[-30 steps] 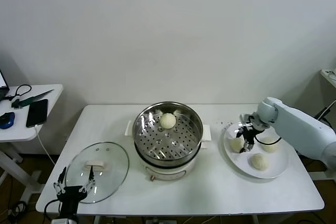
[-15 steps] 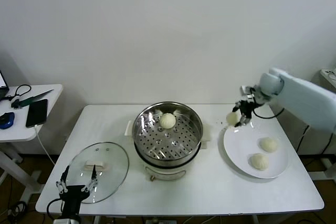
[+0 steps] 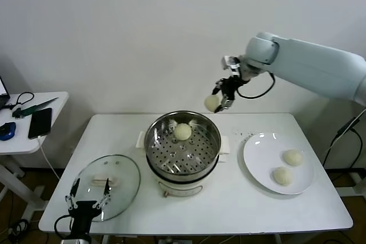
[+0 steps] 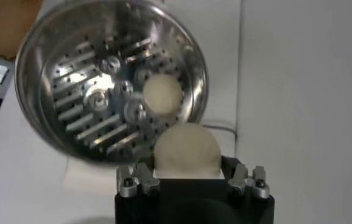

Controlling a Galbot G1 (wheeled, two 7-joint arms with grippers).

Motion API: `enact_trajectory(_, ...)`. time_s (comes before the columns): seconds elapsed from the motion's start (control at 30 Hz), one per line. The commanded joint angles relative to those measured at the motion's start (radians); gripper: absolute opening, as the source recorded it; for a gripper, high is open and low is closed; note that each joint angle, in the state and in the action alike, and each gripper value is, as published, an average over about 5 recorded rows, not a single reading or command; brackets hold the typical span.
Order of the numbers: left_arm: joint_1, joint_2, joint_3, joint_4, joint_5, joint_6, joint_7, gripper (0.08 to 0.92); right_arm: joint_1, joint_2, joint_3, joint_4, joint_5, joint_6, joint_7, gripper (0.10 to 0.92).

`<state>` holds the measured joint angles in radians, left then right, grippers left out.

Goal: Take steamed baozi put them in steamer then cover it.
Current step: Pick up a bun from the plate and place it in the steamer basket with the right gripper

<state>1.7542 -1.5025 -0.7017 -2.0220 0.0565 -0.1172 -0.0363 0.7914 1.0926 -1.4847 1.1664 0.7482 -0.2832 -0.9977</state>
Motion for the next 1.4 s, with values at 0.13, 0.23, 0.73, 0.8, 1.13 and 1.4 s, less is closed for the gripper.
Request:
enact_trajectory(0.13, 0.011, 0.003, 0.0, -0.018, 0.021, -0.004, 0.011, 0.823, 0.022, 0.226, -0.063, 0.052, 0.13, -0.062, 0.08, 0.704)
enact_trajectory(0.23, 0.018, 0.008, -0.007, -0.021, 0.021, -0.002, 0.017, 0.823, -0.014, 0.268, -0.066, 0.031, 0.118, -0.066, 0.091, 0.703)
enact_trajectory(0.73, 0.008, 0.006, -0.019, -0.006, 0.026, 0.005, 0.022, 0.823, -0.173, 0.335, -0.072, -0.028, 0.026, -0.073, 0.113, 0.704)
enact_trajectory(0.8, 0.003, 0.004, -0.02, -0.003, 0.027, 0.007, 0.023, 0.823, -0.189, 0.336, -0.071, -0.036, 0.015, -0.071, 0.113, 0.704)
enact_trajectory(1.13, -0.005, 0.002, -0.021, 0.018, 0.03, 0.005, 0.022, 0.823, -0.213, 0.337, -0.072, -0.039, -0.001, -0.066, 0.106, 0.704)
enact_trajectory(1.4, -0.006, 0.003, -0.019, 0.02, 0.031, 0.005, 0.022, 0.823, -0.21, 0.329, -0.071, -0.029, -0.015, -0.065, 0.101, 0.722)
